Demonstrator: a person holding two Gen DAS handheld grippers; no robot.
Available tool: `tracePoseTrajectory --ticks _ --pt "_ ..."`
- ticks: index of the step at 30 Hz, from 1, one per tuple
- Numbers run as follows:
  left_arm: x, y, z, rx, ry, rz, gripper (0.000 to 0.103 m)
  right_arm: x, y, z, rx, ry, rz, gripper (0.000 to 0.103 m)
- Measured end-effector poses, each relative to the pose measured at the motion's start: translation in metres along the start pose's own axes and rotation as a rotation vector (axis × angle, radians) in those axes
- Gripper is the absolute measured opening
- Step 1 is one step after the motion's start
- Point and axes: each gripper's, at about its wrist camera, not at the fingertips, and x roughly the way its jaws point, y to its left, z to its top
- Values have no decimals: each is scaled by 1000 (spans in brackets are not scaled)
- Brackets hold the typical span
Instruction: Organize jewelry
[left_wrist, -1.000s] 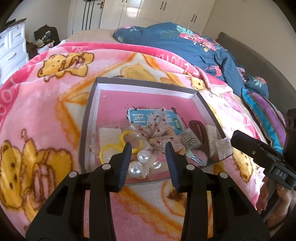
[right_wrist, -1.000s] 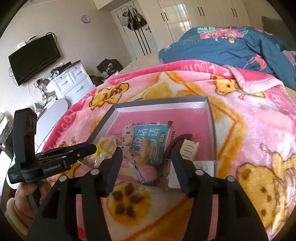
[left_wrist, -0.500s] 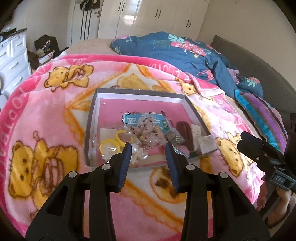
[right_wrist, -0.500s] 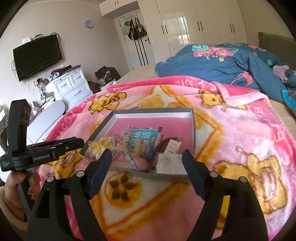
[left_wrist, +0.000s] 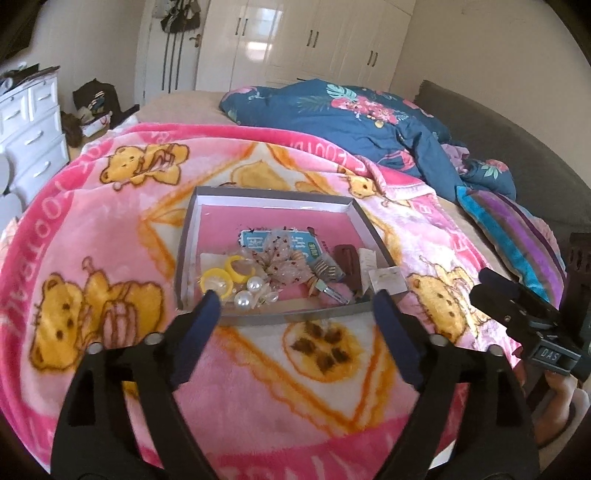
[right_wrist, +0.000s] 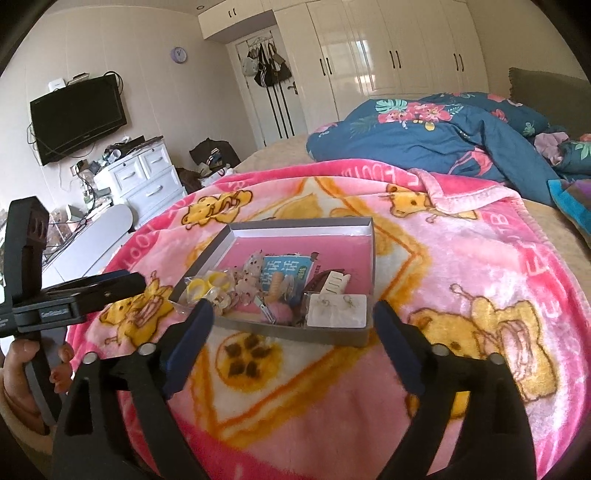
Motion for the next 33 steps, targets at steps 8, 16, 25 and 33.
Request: tracePoseTrajectory --ticks 8,16,25,33 --pt "-25 11 -10 -54 -8 66 94 -9 2 1 9 -17 21 94" --pt "-50 11 -24 -65 -31 115 94 -28 12 3 -11 -59 40 94" --pt "-68 -3 -41 -59 -63 128 94 -49 17 -5 -29 -89 44 99" --pt "-74 -17 -55 -45 -72 120 94 -63 19 -19 -50 -98 35 99"
